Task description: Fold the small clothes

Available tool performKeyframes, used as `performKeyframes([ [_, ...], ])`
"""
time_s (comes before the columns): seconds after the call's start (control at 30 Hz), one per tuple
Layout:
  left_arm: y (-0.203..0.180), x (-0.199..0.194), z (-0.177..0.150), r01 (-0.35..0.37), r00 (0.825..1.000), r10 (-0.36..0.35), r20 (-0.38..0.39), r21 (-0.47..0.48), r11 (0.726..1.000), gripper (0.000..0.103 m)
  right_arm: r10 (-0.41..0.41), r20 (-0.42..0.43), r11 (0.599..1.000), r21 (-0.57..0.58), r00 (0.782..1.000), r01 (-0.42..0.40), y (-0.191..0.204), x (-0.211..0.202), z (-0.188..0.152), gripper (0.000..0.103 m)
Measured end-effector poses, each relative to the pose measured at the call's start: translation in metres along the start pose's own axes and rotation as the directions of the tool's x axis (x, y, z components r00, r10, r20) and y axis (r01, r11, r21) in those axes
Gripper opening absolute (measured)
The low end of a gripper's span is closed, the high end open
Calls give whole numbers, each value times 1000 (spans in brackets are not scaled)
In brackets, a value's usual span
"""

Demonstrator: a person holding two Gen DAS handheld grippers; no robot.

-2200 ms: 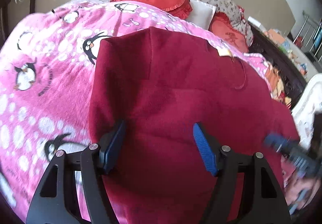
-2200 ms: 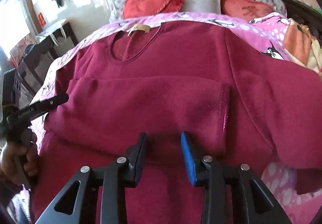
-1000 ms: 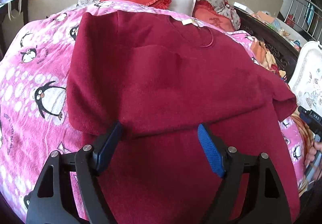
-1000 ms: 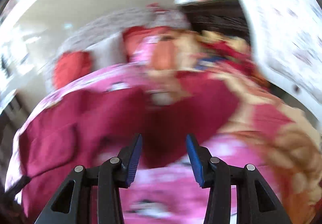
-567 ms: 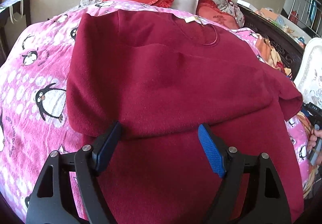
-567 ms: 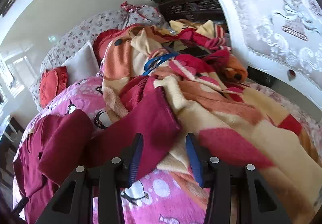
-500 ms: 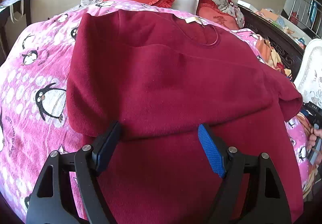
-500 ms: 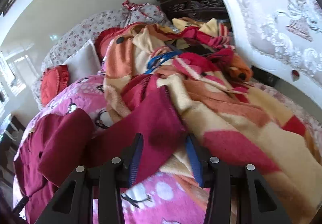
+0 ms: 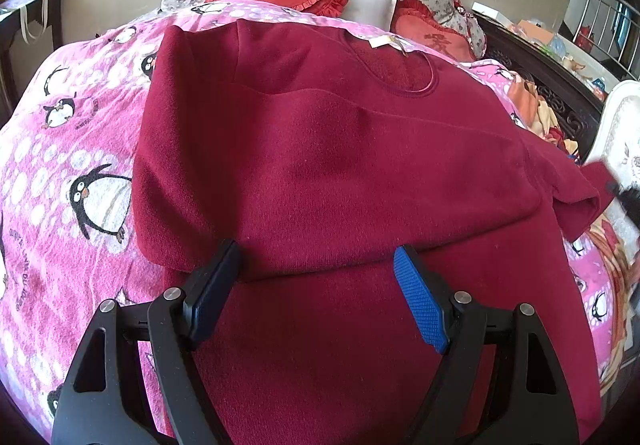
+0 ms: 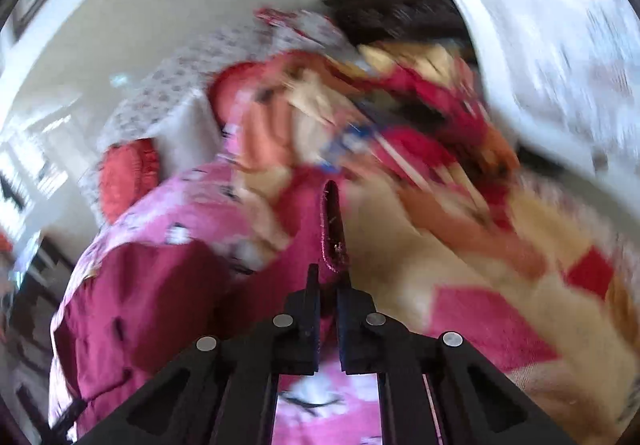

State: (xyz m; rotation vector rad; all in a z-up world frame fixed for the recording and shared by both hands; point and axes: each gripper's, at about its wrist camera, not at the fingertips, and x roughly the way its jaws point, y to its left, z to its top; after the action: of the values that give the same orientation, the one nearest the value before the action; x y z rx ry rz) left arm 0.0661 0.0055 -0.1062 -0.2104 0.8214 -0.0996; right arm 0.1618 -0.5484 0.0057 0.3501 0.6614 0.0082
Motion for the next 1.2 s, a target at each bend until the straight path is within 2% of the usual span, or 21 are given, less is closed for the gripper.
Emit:
performKeyframes([
  [0.17, 1, -1, 0, 9, 1000, -9, 5, -8, 1000, 79, 138, 111, 987, -100, 984, -127, 72, -39, 32, 6],
  [0.27, 2, -3, -1, 15, 1000, -15, 8, -14, 1000, 79, 268, 142, 957, -155, 953, -246, 126, -56, 47, 6],
  [0.33, 3, -4, -1, 21, 1000, -21, 10, -19, 1000, 79, 362, 147, 919, -218, 920, -327, 175, -66, 51, 6],
  [0.4, 3, -4, -2, 26, 1000, -25, 11, -23, 999, 79, 438, 128, 880, -261, 890, -396, 211, -68, 48, 6],
  [0.5, 5, -7, -3, 39, 999, -39, 15, -31, 999, 79, 535, 51, 811, -311, 843, -496, 270, -56, 33, 6],
  [0.57, 6, -12, -4, 49, 999, -49, 16, -36, 998, 79, 569, -6, 781, -310, 822, -542, 300, -41, 18, 6],
  [0.63, 9, -30, -8, 61, 998, -60, 28, -51, 997, 79, 606, -93, 745, -284, 790, -604, 336, -17, -6, 6],
  [0.8, 17, -60, -32, 95, 995, -94, 35, -38, 995, 79, 608, -293, 687, -272, 738, -674, 404, 40, -78, 6],
  [0.9, 22, -46, -41, 101, 995, -103, -20, -56, 993, 79, 551, -380, 684, -303, 743, -663, 431, 73, -114, 6],
  [0.93, 24, -47, -39, 114, 993, -114, -4, -75, 991, 80, 528, -404, 691, -307, 747, -654, 436, 84, -124, 6],
  [1.0, 26, -44, -38, 116, 993, -118, -13, -93, 989, 80, 492, -464, 693, -303, 736, -654, 445, 104, -141, 6],
  [1.13, 18, -45, -39, 85, 996, -86, -17, -60, 995, 80, 470, -498, 702, -291, 729, -650, 448, 126, -157, 6],
  [1.2, 16, -45, -40, 82, 996, -83, -18, -58, 995, 80, 445, -491, 731, -283, 749, -620, 449, 132, -159, 8],
])
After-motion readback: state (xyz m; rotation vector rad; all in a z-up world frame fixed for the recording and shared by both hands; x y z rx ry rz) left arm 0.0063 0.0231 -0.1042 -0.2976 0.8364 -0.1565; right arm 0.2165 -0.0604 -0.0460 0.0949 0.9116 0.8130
